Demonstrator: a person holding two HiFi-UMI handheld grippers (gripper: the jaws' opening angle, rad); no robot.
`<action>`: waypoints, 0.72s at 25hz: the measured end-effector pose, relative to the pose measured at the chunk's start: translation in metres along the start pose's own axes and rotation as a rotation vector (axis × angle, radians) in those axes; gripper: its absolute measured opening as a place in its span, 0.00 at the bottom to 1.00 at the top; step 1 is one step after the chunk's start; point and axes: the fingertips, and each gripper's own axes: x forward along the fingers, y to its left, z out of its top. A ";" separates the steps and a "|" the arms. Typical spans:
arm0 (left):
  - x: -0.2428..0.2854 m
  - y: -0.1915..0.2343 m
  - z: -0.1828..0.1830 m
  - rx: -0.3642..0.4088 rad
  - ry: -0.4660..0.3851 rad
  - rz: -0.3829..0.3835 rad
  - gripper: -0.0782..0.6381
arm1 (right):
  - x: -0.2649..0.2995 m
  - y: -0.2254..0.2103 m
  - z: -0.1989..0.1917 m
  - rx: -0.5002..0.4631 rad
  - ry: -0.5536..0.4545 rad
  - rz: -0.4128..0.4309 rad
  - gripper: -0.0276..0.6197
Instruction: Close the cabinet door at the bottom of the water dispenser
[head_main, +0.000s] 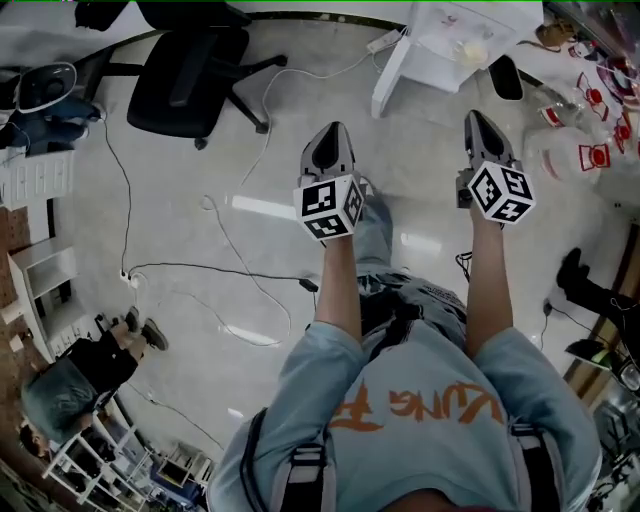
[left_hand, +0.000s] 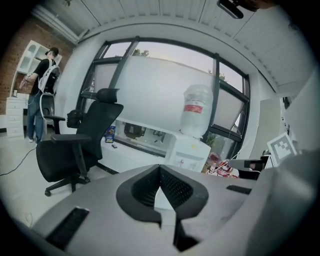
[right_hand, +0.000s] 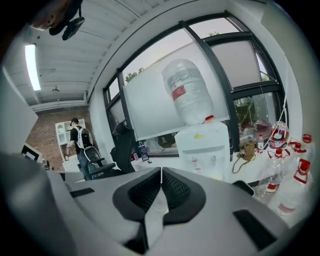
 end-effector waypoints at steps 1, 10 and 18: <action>0.014 0.005 0.000 -0.001 0.012 -0.008 0.12 | 0.013 -0.003 -0.001 0.004 0.006 -0.012 0.09; 0.100 0.005 0.006 0.007 0.076 -0.098 0.12 | 0.083 0.000 0.006 -0.095 0.054 -0.001 0.09; 0.137 0.010 -0.040 0.021 0.151 -0.031 0.12 | 0.138 -0.017 -0.053 -0.065 0.144 0.085 0.09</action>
